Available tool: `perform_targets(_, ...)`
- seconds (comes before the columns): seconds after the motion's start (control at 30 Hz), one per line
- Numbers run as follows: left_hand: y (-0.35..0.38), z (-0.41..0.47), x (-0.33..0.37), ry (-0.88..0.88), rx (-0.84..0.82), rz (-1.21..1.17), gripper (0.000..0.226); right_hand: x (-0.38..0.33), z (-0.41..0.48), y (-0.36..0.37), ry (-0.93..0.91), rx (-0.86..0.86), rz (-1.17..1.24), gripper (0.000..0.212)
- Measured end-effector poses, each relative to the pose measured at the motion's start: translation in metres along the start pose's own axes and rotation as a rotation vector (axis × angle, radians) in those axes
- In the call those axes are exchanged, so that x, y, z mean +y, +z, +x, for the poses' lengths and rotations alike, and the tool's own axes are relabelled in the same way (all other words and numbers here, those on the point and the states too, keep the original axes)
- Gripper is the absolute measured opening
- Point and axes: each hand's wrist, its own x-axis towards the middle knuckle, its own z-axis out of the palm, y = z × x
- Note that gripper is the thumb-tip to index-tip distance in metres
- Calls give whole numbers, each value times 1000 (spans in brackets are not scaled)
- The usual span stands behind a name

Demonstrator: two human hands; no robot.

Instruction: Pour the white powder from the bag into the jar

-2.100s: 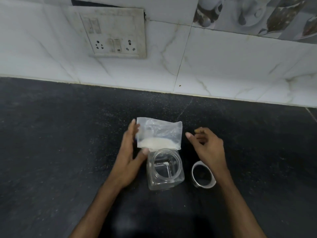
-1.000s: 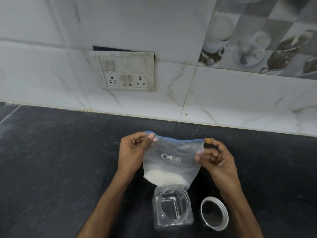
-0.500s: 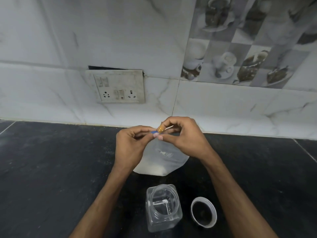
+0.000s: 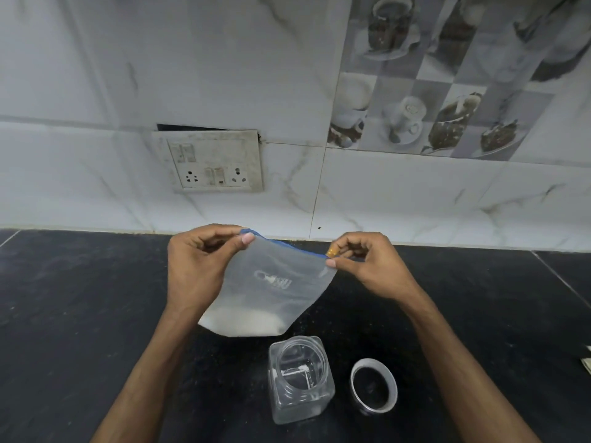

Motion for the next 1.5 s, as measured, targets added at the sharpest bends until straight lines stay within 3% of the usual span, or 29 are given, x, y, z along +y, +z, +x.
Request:
perform_targets(0.13, -3, -4, 0, -40, -4, 12, 11, -2, -3, -3, 16, 39, 4, 12)
perform_targets(0.27, -15, -2, 1, -40, 4, 110, 16, -32, 8, -5, -141, 91, -125, 16)
perform_targets(0.5, 9, 3, 30, 194, -369, 541, 36, -77, 24, -4, -242, 36, -372, 20)
perform_targets(0.8, 49, -1, 46, 219, -321, 540, 13, -79, 6, -21, -225, 142, -401, 23)
perform_targets(0.97, 54, -8, 54, 218, -272, 536, 10, -76, -9, -24, -236, 210, -326, 18)
perform_targets(1.2, 63, -4, 67, 38, -439, 653, 14, -76, -28, -29, -241, 223, -313, 12)
perform_targets(1.3, 68, -6, 75, 62, -401, 636, 11, -65, -41, -41, -244, 327, -173, 21)
perform_targets(1.4, 77, -10, 84, 94, -369, 615, 13, -35, -65, -42, -70, 353, 97, 40)
perform_targets(1.5, 84, -15, 95, 150, -367, 621, 15, 8, -90, -21, 133, 239, 192, 47)
